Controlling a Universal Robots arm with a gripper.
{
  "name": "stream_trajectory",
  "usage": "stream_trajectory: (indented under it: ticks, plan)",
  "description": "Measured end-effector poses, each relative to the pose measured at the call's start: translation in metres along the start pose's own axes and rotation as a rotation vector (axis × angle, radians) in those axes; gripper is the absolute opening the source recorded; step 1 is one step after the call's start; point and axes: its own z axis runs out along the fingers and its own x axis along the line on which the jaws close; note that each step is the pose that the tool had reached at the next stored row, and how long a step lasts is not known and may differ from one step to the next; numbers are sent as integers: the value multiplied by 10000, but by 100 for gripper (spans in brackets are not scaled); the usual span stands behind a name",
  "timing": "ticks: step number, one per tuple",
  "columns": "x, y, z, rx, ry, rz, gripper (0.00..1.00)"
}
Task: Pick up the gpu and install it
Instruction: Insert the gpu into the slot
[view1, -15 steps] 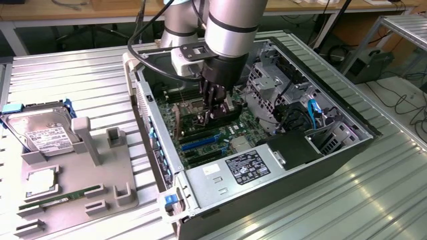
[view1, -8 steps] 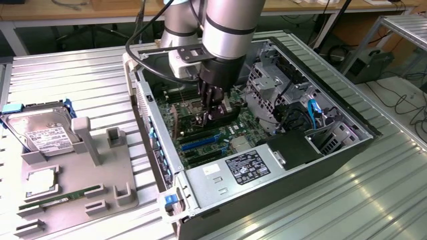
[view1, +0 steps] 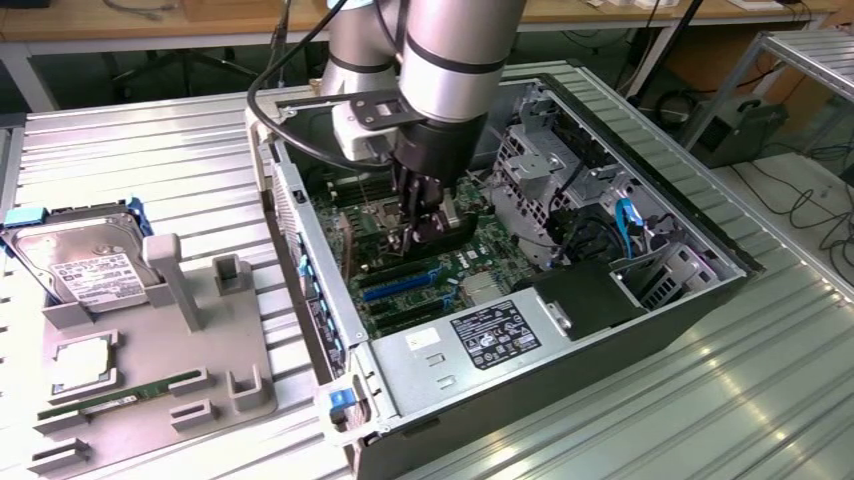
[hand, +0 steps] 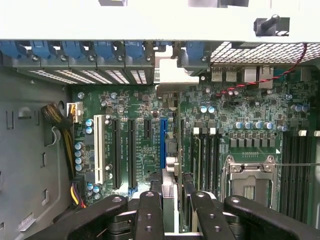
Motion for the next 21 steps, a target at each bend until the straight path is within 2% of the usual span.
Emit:
stream_trajectory:
  ticks: [10, 15, 21]
  plan:
    - [0, 5, 5, 1, -2, 1, 27]
    - [0, 58, 27, 1, -1, 1, 27]
    - [13, 67, 50, 1, 11, -1, 27]
